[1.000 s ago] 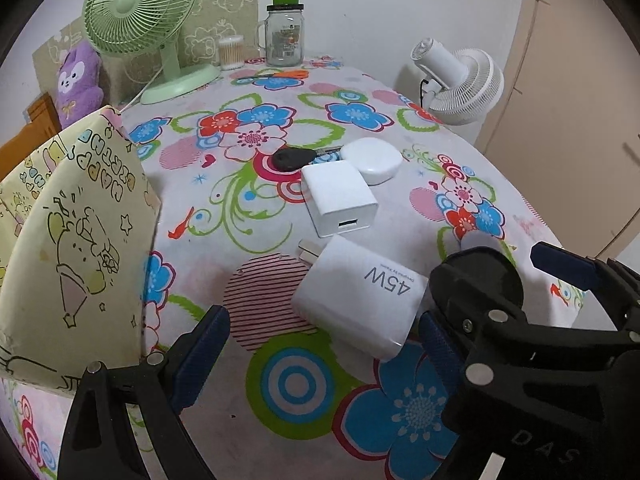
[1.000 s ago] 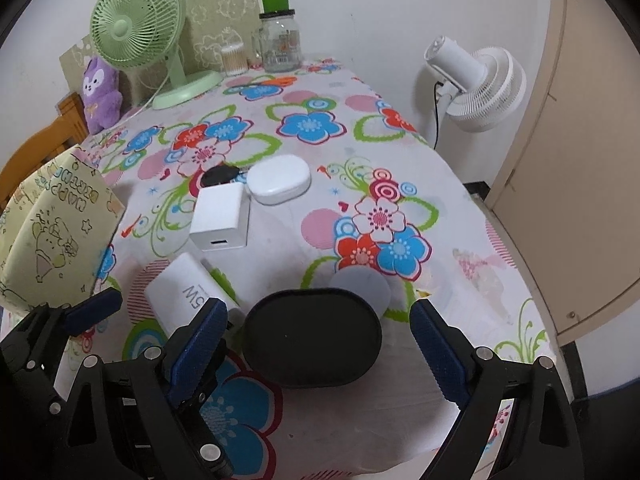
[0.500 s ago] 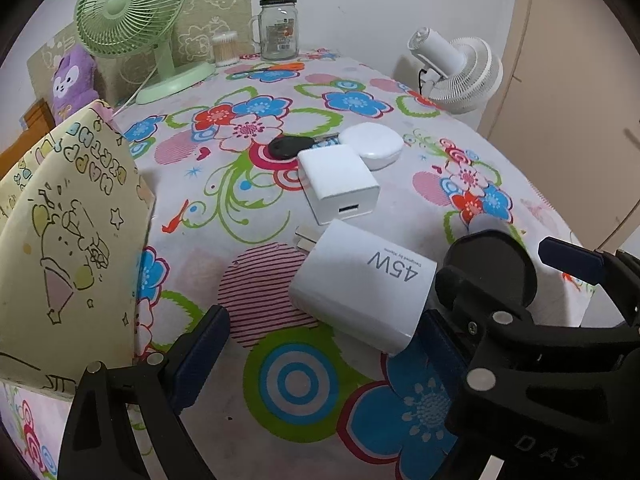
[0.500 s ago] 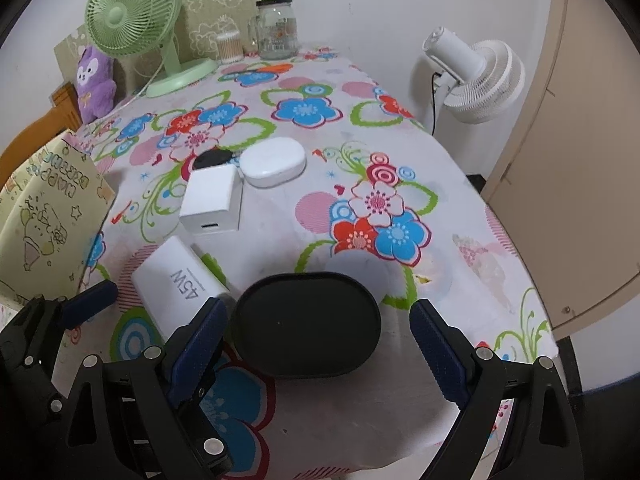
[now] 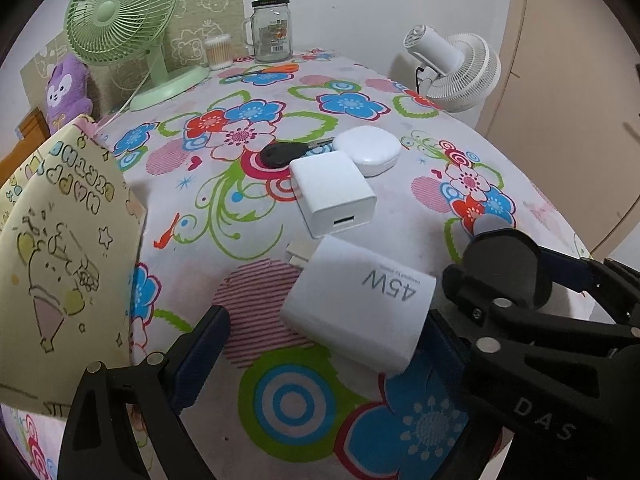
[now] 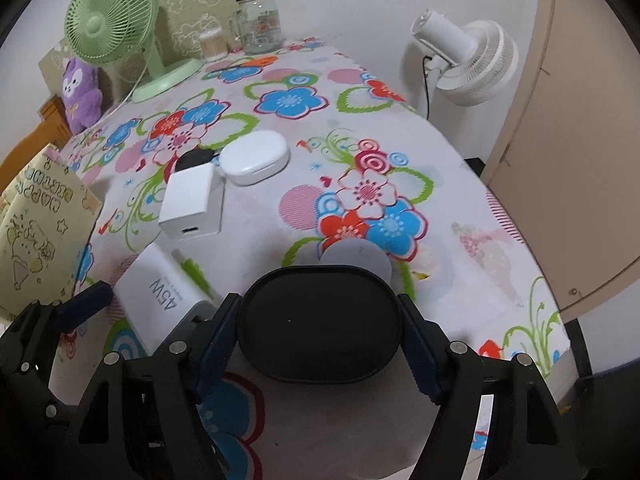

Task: Organize rigid objects
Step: 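Grasp the black oval case with the right gripper while the left grasps the large white charger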

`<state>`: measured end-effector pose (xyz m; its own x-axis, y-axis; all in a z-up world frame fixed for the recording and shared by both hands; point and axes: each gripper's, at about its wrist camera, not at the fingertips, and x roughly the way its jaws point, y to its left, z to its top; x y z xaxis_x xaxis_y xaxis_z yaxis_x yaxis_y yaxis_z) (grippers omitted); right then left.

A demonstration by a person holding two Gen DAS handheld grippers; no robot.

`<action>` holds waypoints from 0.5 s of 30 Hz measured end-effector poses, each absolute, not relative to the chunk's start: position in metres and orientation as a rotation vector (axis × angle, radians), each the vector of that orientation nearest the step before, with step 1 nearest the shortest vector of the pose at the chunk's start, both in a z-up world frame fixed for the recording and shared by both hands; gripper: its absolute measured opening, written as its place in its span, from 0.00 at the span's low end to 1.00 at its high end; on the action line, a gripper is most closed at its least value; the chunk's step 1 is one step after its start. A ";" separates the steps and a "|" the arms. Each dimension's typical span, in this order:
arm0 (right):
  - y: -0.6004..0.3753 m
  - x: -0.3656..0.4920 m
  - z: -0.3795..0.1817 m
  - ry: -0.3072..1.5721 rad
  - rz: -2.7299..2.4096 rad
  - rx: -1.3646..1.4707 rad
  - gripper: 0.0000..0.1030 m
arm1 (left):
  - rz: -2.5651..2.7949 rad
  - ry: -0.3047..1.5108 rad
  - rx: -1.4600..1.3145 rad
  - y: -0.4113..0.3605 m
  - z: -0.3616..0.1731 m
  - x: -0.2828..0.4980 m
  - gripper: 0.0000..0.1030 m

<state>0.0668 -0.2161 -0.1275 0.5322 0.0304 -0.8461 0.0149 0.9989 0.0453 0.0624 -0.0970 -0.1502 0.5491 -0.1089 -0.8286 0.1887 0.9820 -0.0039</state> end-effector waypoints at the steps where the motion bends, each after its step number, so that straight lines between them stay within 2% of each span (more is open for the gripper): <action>1: -0.217 0.067 -0.126 1.008 0.007 0.049 0.74 | -0.175 0.973 0.089 -0.097 -0.150 0.064 0.93; 11: -0.224 0.075 -0.126 1.016 -0.011 0.070 0.74 | -0.178 0.953 0.104 -0.102 -0.150 0.073 0.93; 15: -0.225 0.078 -0.127 1.020 -0.019 0.081 0.74 | -0.184 0.958 0.091 -0.104 -0.149 0.072 0.84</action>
<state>0.0779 -0.2252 -0.1265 0.5235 0.0221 -0.8517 0.0535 0.9968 0.0588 0.0725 -0.1042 -0.1485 0.5614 -0.1153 -0.8195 0.1961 0.9806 -0.0037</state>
